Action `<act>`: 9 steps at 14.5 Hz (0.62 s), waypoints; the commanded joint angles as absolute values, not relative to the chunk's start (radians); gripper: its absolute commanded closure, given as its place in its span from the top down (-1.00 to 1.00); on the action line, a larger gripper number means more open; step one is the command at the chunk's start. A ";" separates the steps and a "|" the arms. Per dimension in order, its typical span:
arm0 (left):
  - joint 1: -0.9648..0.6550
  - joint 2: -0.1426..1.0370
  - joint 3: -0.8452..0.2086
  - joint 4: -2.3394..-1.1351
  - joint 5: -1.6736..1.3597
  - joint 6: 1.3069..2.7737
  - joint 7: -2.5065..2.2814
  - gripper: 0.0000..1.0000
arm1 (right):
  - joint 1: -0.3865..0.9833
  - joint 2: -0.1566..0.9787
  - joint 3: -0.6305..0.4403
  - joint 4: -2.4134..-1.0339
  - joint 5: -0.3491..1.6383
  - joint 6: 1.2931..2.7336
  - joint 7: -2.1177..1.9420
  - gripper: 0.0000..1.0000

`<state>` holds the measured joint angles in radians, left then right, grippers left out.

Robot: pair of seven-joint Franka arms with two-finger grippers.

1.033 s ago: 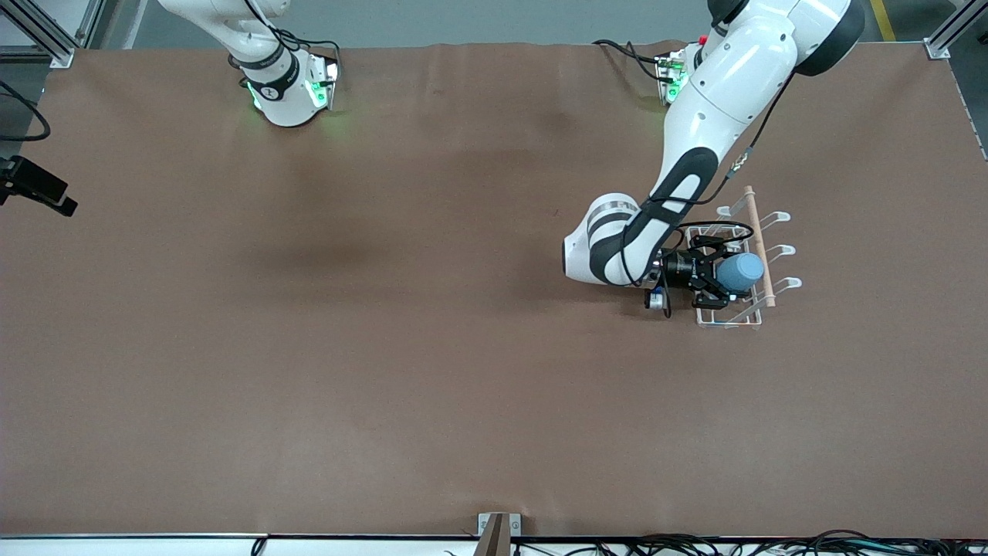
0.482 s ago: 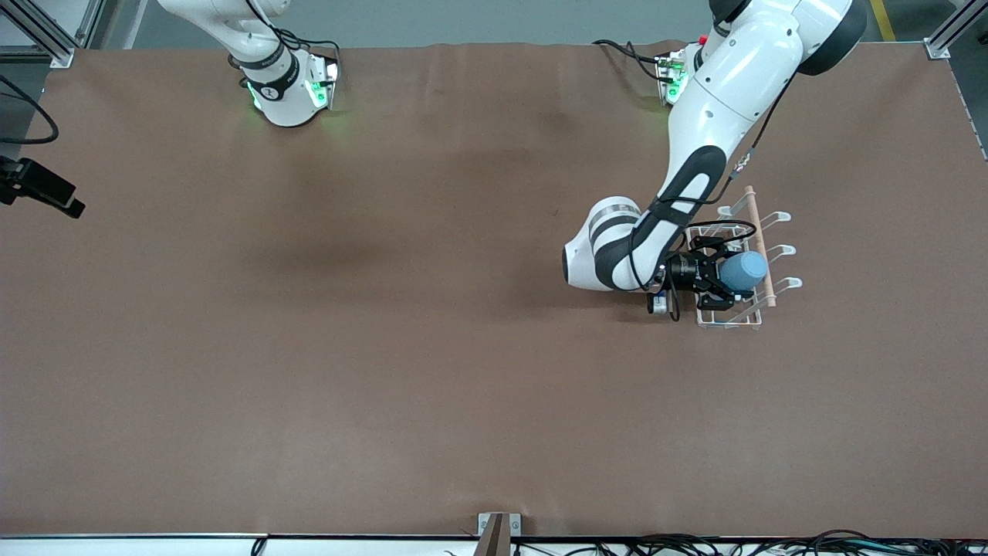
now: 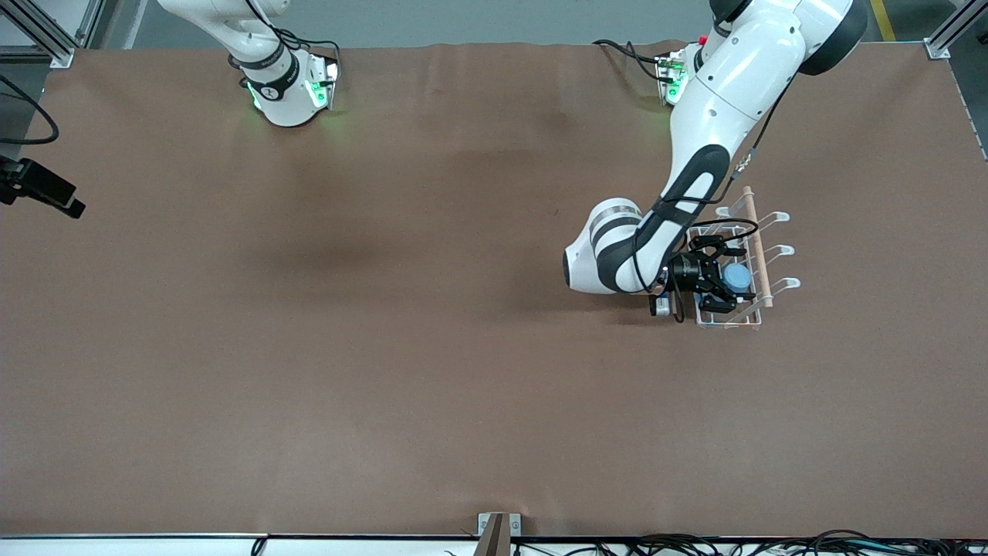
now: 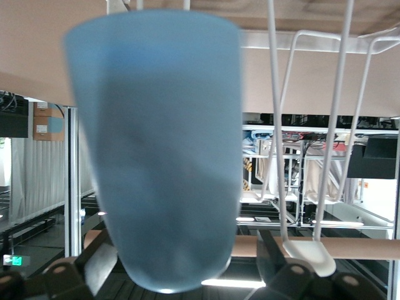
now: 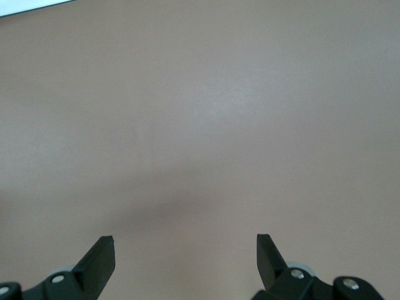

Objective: Hang cup on cup holder
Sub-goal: 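Lower the cup onto the white rack hook with the left gripper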

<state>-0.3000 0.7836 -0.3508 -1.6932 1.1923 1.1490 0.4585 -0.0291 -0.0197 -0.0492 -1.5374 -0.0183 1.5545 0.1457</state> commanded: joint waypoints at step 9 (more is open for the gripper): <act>-0.273 0.597 -0.364 -1.553 1.017 1.112 0.425 1.00 | -0.021 -0.020 -0.055 -1.528 -0.026 1.546 0.160 1.00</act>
<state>-0.2958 0.6442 -0.3560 -1.5783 1.0667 1.1160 0.4494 -0.0291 -0.0197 -0.0494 -1.5370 -0.0183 1.5548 0.1459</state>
